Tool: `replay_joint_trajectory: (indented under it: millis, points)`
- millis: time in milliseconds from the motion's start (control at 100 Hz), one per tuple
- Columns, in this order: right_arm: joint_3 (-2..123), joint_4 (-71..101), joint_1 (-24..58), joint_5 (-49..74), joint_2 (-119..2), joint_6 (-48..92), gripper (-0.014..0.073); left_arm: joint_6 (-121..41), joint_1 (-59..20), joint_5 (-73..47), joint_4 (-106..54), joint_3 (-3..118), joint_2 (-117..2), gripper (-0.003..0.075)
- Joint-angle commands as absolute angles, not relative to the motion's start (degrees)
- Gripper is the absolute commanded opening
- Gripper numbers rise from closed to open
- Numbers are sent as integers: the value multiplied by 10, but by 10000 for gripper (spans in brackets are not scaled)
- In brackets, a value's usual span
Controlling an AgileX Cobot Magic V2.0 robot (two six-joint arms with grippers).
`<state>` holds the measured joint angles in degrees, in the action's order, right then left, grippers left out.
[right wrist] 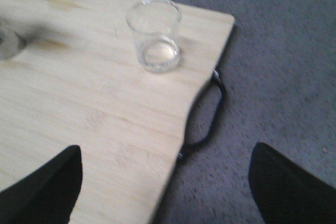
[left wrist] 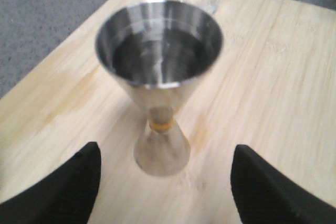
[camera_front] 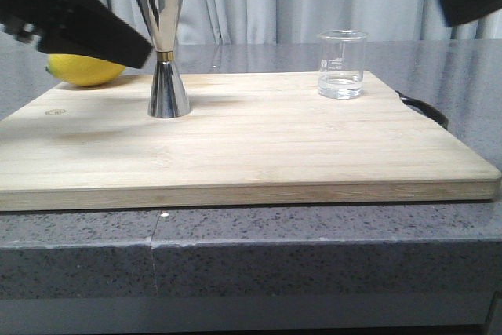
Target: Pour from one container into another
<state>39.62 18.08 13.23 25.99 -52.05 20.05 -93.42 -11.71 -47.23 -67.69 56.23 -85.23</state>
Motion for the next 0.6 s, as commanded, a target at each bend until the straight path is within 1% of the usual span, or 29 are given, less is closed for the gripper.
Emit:
replay_joint_trajectory:
  millis: [0,100,240,300,410,490,590]
  points:
    - [451,164,91,352,-507,207,580,-799,-120,-468,-573,576,-784,484]
    - [501,148,41,472,-502,178,580,-652,-120,-470,-437,576,-726,484]
    - [548,77,-13,572,-494,90,580,-460,-120,-485,-291,576,-642,484]
    - [552,51,-26,585,-484,73,580,-393,-120,-492,-247,576,-603,484]
    - [549,45,-29,585,-450,66,580,-221,-120,-495,-163,576,-542,484]
    - [549,45,-29,584,-420,66,580,-153,-120,-496,-132,576,-499,484]
    - [549,45,-29,568,-384,66,580,-127,-120,-506,-126,576,-460,484]
